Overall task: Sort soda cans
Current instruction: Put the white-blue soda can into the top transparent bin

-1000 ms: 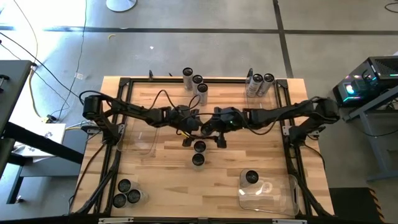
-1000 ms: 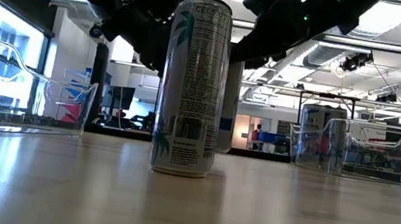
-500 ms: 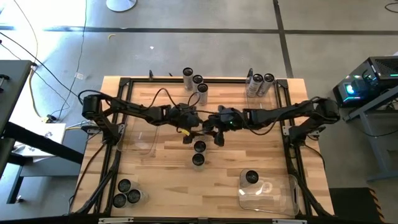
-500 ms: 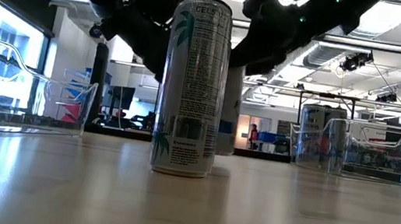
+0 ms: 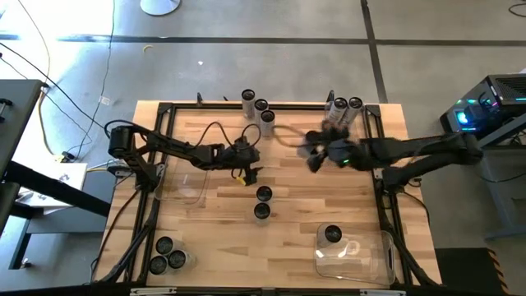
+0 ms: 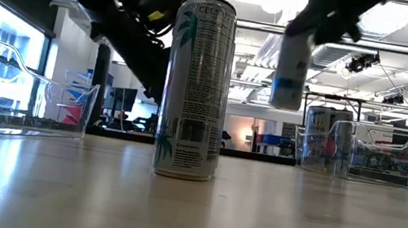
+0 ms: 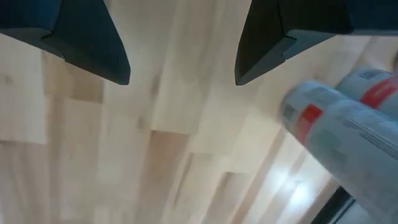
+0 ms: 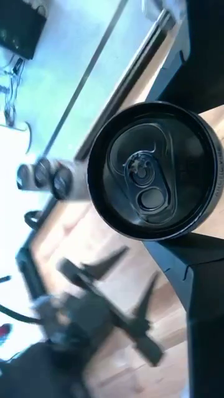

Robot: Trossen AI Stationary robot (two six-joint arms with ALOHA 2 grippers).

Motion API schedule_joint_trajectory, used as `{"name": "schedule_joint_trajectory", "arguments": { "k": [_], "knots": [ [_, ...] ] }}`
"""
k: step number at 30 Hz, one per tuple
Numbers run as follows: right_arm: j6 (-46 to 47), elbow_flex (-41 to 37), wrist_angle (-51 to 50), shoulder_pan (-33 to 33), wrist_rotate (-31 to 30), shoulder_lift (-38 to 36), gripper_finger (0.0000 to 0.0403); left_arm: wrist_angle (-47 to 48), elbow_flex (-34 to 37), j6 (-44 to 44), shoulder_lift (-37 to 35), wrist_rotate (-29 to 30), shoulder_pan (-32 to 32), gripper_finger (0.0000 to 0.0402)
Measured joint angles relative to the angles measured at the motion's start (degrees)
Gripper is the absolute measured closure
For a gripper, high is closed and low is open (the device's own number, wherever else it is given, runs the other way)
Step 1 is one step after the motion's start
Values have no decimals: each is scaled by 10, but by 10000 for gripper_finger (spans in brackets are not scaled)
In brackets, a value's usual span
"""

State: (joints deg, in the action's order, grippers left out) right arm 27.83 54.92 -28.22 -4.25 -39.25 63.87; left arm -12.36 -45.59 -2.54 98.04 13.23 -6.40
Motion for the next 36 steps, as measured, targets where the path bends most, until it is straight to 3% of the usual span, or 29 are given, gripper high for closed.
{"name": "schedule_joint_trajectory", "arguments": {
  "k": [10, 15, 22, 26, 36],
  "knots": [
    [86, 2, -152, 84, -101, -128, 164, -57, 57, 23, 1, 15, 19, 117],
    [134, 2, -220, 147, -85, -125, 164, -59, 62, 25, 1, 15, 19, 117],
    [142, -14, -228, 205, -63, -72, 164, -82, 62, 25, 1, 15, 19, 117],
    [125, -53, -192, 229, -51, -43, 164, -82, 62, 29, 1, 15, 19, 117],
    [25, -171, 59, 287, -10, -40, 164, -81, 62, 29, 1, 14, 20, 117]
  ]
}}
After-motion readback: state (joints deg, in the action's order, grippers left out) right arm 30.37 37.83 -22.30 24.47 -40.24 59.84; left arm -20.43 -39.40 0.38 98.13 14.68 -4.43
